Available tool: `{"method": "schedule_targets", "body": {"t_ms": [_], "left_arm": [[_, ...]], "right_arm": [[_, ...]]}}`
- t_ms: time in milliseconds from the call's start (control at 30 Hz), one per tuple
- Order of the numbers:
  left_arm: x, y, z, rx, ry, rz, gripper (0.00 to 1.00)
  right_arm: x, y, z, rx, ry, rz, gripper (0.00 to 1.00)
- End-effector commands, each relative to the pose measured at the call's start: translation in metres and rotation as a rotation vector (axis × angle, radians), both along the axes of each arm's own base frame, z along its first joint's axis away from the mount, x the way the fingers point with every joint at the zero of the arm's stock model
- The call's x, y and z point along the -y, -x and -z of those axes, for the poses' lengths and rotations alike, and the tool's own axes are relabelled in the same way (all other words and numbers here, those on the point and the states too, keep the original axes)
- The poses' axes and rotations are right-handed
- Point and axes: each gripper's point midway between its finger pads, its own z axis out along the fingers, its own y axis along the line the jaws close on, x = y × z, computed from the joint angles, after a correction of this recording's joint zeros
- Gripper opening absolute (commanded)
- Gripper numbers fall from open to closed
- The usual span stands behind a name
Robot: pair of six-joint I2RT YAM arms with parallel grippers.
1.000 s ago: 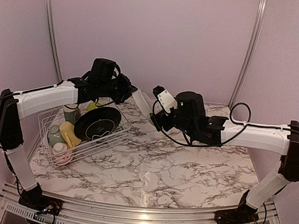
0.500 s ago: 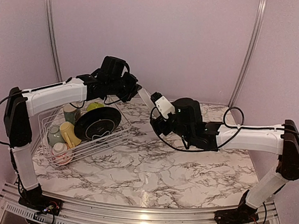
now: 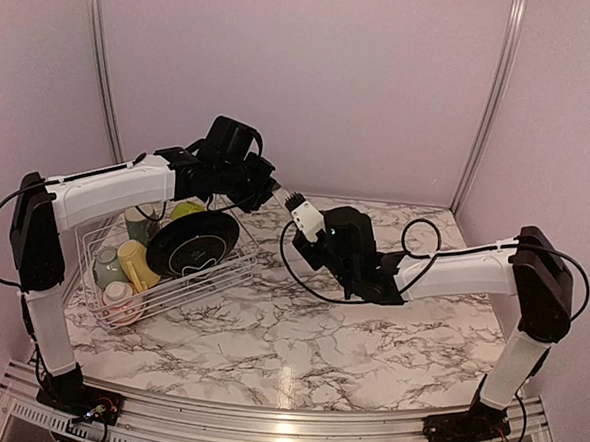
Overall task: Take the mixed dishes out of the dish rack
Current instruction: Pass from the left arm to the right, then place the cup on the plate.
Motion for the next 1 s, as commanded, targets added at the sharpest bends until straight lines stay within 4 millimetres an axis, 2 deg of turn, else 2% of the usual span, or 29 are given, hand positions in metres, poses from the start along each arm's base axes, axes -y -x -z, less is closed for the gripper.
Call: {"method": "schedule_targets", "body": {"t_ms": [0, 67, 200, 333, 433, 600, 633, 767, 800, 833, 967], "left_arm": [[0.007, -0.004, -0.066, 0.114, 0.153, -0.028, 0.0], [0.007, -0.003, -0.063, 0.105, 0.151, -0.031, 0.0], [0.005, -0.003, -0.061, 0.097, 0.149, -0.039, 0.0], [0.004, -0.002, -0.058, 0.092, 0.149, -0.046, 0.0], [0.003, -0.004, -0.056, 0.096, 0.149, -0.053, 0.0], [0.009, -0.007, -0.057, 0.12, 0.154, -0.032, 0.02], [0.01, -0.008, -0.058, 0.132, 0.152, -0.028, 0.09], [0.01, -0.011, -0.068, 0.19, 0.131, -0.016, 0.49], [0.009, -0.011, -0.069, 0.206, 0.114, -0.012, 0.64], [0.007, -0.011, -0.072, 0.219, 0.096, -0.011, 0.74], [-0.001, -0.01, -0.085, 0.295, 0.027, 0.0, 0.92]], "right_arm": [[-0.005, -0.012, -0.023, 0.074, -0.052, 0.038, 0.58], [-0.005, -0.015, -0.021, 0.078, -0.055, 0.049, 0.52], [-0.007, -0.016, -0.02, 0.088, -0.082, 0.051, 0.29], [-0.008, -0.017, -0.018, 0.087, -0.095, 0.038, 0.18], [-0.006, -0.021, -0.018, 0.079, -0.095, 0.029, 0.01], [0.003, -0.025, -0.029, 0.06, -0.148, 0.011, 0.0], [0.006, -0.026, -0.032, 0.056, -0.164, 0.016, 0.0], [0.019, -0.033, -0.041, 0.029, -0.243, 0.056, 0.0], [0.022, -0.034, -0.043, 0.021, -0.265, 0.062, 0.0], [0.027, -0.036, -0.045, 0.009, -0.293, 0.069, 0.0], [0.049, -0.045, -0.048, -0.076, -0.438, 0.056, 0.0]]}}
